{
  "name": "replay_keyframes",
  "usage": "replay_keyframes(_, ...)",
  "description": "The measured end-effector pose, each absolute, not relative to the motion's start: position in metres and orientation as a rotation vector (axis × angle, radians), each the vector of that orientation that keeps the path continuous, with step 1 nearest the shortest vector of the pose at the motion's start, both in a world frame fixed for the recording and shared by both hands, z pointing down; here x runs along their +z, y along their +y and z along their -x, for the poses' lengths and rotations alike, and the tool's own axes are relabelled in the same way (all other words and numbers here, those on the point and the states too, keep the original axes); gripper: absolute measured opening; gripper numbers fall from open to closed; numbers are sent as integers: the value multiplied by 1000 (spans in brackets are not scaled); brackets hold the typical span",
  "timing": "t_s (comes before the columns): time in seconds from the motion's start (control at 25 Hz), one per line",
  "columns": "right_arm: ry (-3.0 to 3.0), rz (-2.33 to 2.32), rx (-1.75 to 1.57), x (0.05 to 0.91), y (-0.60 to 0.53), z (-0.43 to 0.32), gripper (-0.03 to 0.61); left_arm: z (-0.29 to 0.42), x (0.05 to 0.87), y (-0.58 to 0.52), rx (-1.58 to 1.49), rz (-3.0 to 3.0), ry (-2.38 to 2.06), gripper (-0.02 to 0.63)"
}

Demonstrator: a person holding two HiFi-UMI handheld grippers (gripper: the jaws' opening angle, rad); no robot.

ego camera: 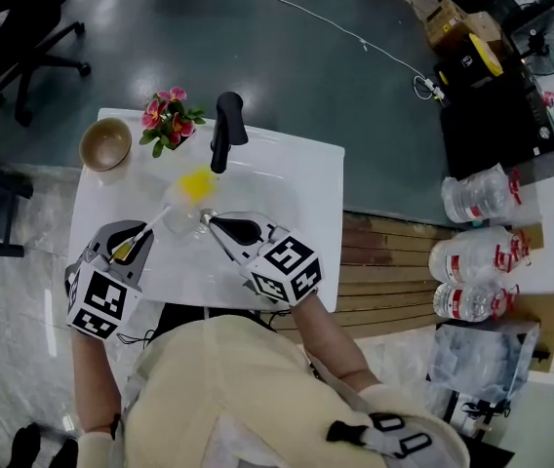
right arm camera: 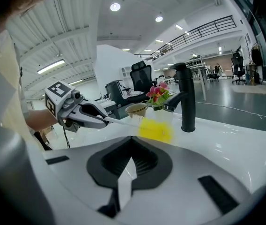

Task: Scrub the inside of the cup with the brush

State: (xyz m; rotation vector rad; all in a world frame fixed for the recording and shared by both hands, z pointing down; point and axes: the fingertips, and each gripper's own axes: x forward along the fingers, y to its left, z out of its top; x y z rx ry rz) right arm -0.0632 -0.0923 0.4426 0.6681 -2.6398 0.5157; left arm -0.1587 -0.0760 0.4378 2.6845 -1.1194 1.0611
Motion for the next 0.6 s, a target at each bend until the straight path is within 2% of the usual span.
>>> replay_keyframes(0.6,-2683,-673,504,433,-97,65,15,159,434,-75,1033,-2665,-1111,44)
